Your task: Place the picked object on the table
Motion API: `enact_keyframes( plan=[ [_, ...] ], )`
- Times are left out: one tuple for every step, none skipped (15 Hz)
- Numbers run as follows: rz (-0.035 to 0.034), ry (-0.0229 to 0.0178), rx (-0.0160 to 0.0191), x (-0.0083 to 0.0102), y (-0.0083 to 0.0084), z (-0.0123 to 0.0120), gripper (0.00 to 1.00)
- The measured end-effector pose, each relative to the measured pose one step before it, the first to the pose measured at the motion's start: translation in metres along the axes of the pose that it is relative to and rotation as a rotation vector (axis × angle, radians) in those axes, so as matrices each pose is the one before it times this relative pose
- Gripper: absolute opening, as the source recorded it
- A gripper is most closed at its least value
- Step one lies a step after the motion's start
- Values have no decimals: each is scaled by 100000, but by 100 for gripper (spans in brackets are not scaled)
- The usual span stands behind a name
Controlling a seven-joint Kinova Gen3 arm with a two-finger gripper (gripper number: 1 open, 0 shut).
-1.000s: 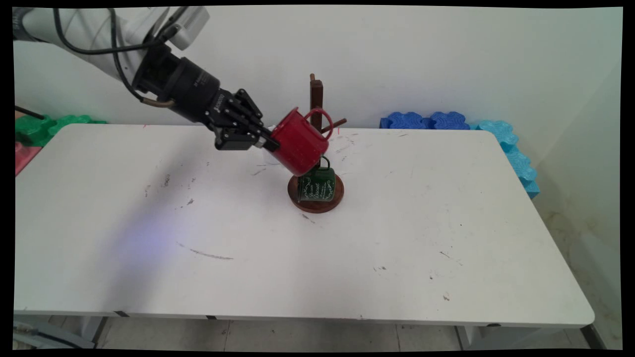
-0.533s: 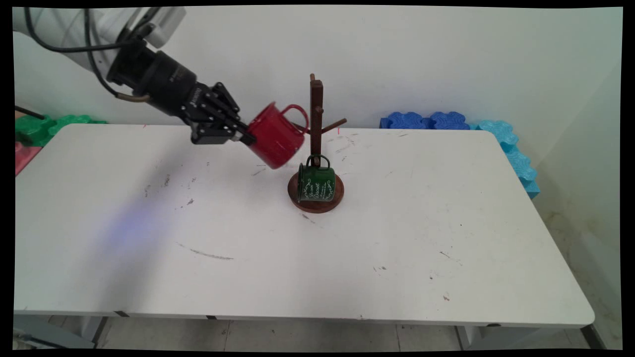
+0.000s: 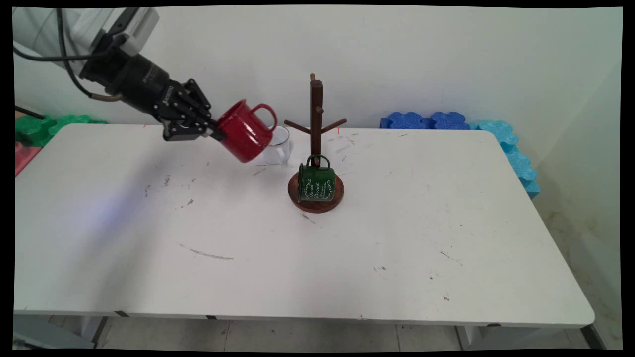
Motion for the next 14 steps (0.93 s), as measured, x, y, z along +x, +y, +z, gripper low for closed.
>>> enact_keyframes(
  plan=[
    [1053,-1275,792,-409,-87,-146,0],
    [1534,-1760,1106,-554,-131,-142,0],
    [1069,-1260,865,-389,-102,-59,0],
    [1271,-1599,1115,-491,-117,-39,0],
    [1221,-1544,1074,-462,-116,13,0],
    [1010,-1302,861,-390,-79,46,0],
    [1224,-1473,980,-432,-73,115,0],
    [1421,-1584,953,-428,-76,229,0],
    [1120,-1235,793,-321,-53,186,0],
    [1074,-1139,607,-290,-11,236,0],
    [1552,-1510,759,-362,22,374,0],
    [1274,-1162,496,-262,58,366,0],
    [1101,-960,403,-203,57,330,0],
    [1310,-1226,541,-257,94,433,0]
  ],
)
